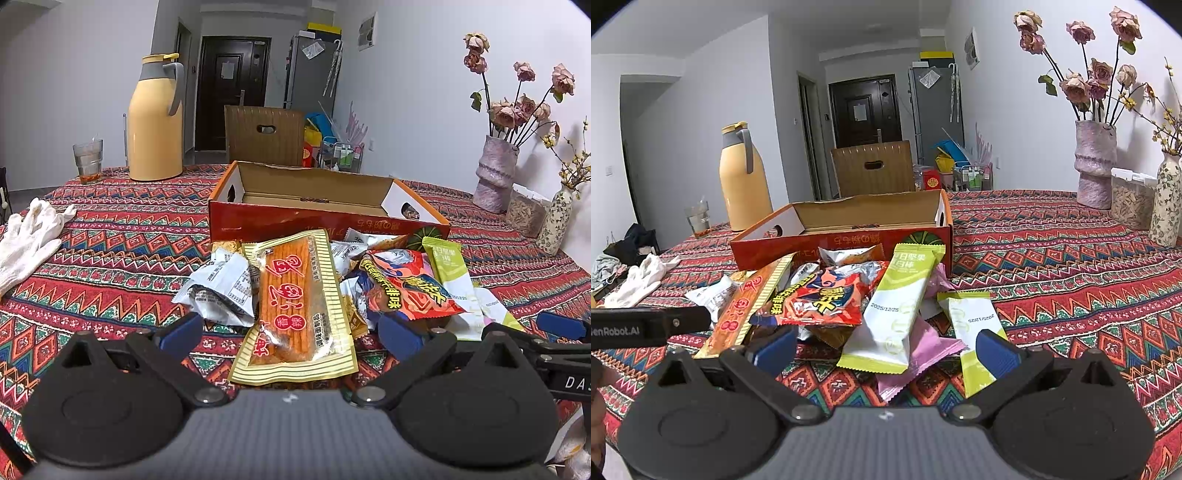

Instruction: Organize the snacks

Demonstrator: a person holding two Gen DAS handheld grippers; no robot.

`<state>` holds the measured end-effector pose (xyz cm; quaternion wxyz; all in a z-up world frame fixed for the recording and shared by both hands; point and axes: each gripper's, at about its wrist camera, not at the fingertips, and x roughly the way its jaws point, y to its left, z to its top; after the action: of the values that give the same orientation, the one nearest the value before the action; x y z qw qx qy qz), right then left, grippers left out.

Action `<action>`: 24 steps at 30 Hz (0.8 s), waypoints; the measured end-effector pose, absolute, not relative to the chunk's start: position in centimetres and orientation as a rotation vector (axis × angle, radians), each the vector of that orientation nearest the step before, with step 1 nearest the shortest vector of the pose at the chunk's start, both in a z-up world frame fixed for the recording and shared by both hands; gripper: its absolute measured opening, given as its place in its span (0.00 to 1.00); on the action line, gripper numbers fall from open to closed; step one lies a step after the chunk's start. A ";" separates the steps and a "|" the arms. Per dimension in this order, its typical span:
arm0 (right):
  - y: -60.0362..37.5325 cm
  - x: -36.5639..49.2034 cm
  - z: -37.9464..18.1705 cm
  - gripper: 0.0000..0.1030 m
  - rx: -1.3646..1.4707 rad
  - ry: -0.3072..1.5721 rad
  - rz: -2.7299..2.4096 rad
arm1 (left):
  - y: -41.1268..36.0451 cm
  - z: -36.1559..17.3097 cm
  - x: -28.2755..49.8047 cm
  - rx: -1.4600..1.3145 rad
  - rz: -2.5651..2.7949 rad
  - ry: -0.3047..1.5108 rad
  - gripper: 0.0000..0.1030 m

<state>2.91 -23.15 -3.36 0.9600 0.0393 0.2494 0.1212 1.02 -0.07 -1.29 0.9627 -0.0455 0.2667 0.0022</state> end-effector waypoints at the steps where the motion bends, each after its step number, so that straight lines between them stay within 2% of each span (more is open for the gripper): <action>1: -23.2 2.9 -3.4 1.00 0.080 0.505 0.246 | -0.1 -1.3 1.0 -0.092 0.004 0.540 1.00; 24: -23.5 3.0 -3.7 1.00 0.078 0.513 0.239 | 0.0 -1.4 0.9 -0.093 0.004 0.539 1.00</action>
<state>3.00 -23.48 -3.67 0.9594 0.0383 0.2531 0.1181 0.91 0.02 -1.40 0.9628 -0.0458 0.2662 0.0021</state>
